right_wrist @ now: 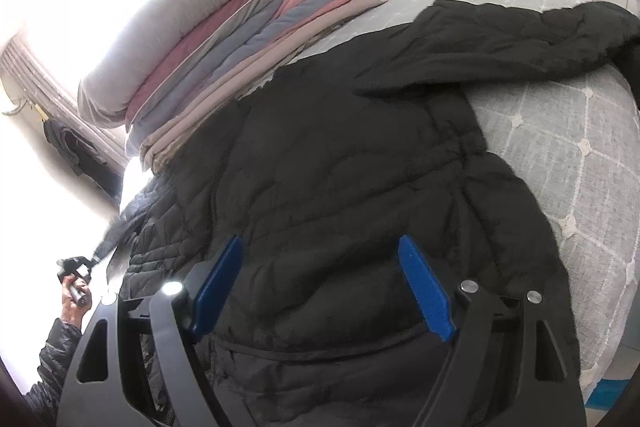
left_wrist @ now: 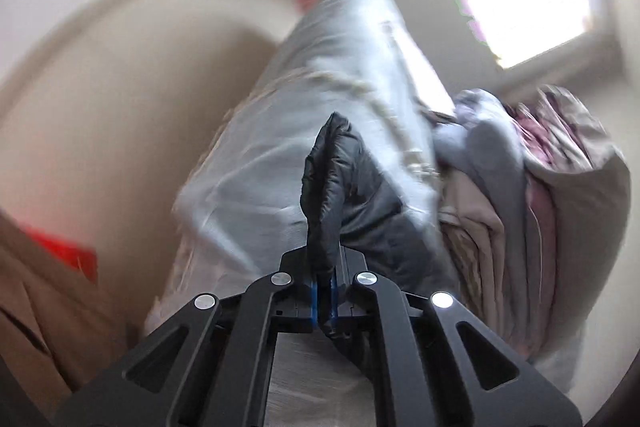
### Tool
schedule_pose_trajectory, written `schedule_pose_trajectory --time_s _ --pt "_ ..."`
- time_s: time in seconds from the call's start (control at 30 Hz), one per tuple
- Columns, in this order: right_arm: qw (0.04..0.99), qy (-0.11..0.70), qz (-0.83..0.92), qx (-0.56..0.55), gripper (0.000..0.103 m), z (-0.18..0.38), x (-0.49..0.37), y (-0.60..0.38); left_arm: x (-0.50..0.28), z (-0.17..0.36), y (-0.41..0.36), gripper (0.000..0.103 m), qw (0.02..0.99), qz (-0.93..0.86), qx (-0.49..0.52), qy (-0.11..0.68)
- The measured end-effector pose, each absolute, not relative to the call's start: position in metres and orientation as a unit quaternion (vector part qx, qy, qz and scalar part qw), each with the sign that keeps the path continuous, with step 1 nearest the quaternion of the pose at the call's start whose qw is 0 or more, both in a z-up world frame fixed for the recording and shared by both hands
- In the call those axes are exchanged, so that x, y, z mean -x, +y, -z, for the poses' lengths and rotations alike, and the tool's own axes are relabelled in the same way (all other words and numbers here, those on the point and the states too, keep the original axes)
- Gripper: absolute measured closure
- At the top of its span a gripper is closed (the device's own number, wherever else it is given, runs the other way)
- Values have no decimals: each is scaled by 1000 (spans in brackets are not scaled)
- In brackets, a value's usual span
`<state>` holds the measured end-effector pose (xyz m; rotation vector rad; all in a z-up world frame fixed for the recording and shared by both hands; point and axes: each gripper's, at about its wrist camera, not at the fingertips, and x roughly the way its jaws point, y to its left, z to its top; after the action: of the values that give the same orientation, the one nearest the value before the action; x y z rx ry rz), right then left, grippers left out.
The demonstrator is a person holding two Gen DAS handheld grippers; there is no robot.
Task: Fold large clothes
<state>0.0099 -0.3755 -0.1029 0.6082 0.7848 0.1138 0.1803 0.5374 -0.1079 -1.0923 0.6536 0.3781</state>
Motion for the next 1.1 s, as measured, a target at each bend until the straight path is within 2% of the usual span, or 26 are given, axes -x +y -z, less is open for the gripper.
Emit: schedule_pose_trajectory --time_s 0.1,0.13,0.2,0.5,0.6,0.87,0.9,0.97,1.0,1.1 --pt "886 338 -29 -316 23 92 1 -404 -182 117 532 100 786 -164 513 304" --pt "886 324 -21 -331 14 89 3 -417 -182 122 531 99 783 -153 518 309" --pt "881 298 2 -368 8 87 5 -453 -184 124 529 99 777 -150 525 312" --pt "766 242 105 -586 8 155 -11 -593 -176 112 522 99 793 -158 506 300" --pt "767 212 145 -588 8 163 -15 -613 -175 112 521 99 792 -165 504 302" --pt "776 199 190 -567 8 171 -60 -646 -179 112 519 99 797 -182 489 303" --pt "784 200 190 -557 13 169 -69 -646 -180 112 519 99 798 -186 486 303" --pt "794 217 186 -536 73 164 -81 -649 -181 111 517 99 800 -191 481 302" --pt "797 219 187 -532 96 162 -85 -650 -182 110 517 99 802 -193 479 301" --pt "818 200 191 -505 96 142 -86 -649 -183 108 516 99 803 -196 477 299"
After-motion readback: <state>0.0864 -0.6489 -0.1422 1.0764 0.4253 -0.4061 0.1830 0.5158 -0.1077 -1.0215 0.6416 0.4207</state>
